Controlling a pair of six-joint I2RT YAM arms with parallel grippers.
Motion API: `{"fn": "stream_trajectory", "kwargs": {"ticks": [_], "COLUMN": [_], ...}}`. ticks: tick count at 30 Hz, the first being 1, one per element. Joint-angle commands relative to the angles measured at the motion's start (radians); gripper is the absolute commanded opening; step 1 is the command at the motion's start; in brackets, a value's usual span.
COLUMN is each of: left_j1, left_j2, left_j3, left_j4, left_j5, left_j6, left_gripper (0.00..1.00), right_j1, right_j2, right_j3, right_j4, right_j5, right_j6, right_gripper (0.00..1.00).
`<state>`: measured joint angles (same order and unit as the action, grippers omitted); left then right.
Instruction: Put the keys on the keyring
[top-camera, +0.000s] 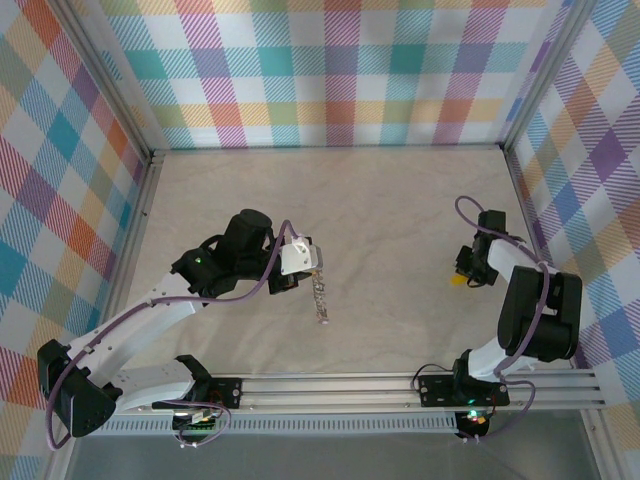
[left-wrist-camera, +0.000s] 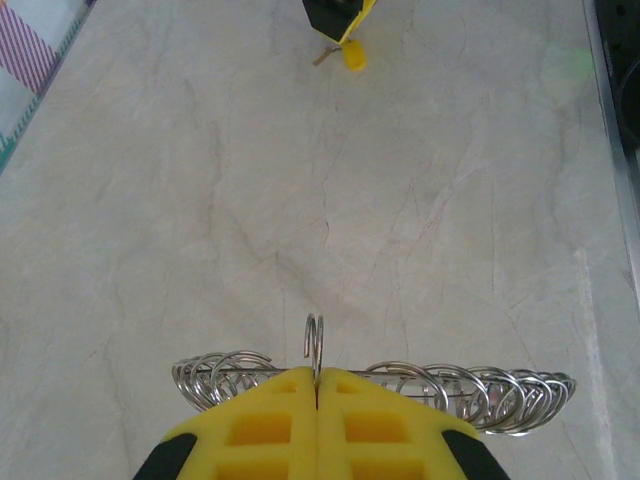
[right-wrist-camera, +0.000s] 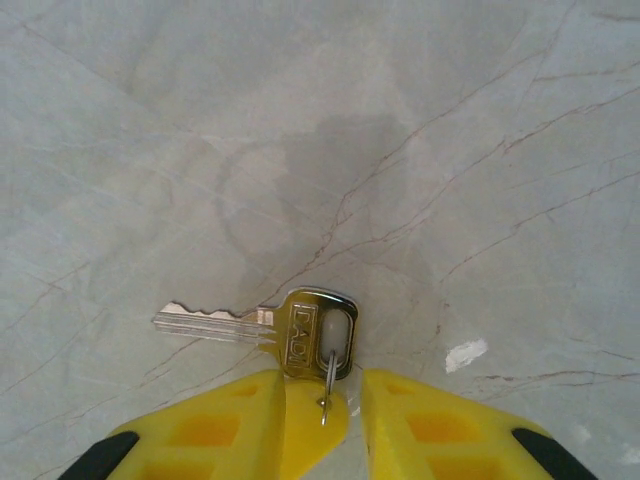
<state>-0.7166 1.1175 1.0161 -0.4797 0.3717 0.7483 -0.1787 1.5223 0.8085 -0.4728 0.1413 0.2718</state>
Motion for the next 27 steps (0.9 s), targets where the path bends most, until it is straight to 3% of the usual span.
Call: {"fn": "stream_trajectory", "kwargs": {"ticks": [1, 5, 22, 25, 27], "left_j1": [0.013, 0.013, 0.013, 0.013, 0.012], "left_j2": [-0.007, -0.006, -0.01, -0.012, -0.013], "left_j3": [0.017, 0.013, 0.01, 0.009, 0.009], "left_j4": [0.01, 0.01, 0.013, 0.012, 0.012], "left_j5": [0.003, 0.004, 0.006, 0.01, 0.011], "left_j6": [0.006, 0.005, 0.005, 0.006, 0.006], "left_gripper": [0.0, 0.0, 0.0, 0.0, 0.0], "right_j1": [0.003, 0.003, 0.003, 0.004, 0.003], "right_j2": [-0.029, -0.015, 0.017, 0.022, 0.022], "right_j3": [0.01, 0.008, 0.006, 0.006, 0.004], "right_j4": [-0.015, -0.013, -0.009, -0.008, -0.005], "right_j5": [0.011, 0.008, 0.006, 0.008, 0.01], "right_j6": [-0.003, -0.002, 0.011, 0.01, 0.009], "right_gripper": [0.26, 0.22, 0.24, 0.22, 0.16]}}
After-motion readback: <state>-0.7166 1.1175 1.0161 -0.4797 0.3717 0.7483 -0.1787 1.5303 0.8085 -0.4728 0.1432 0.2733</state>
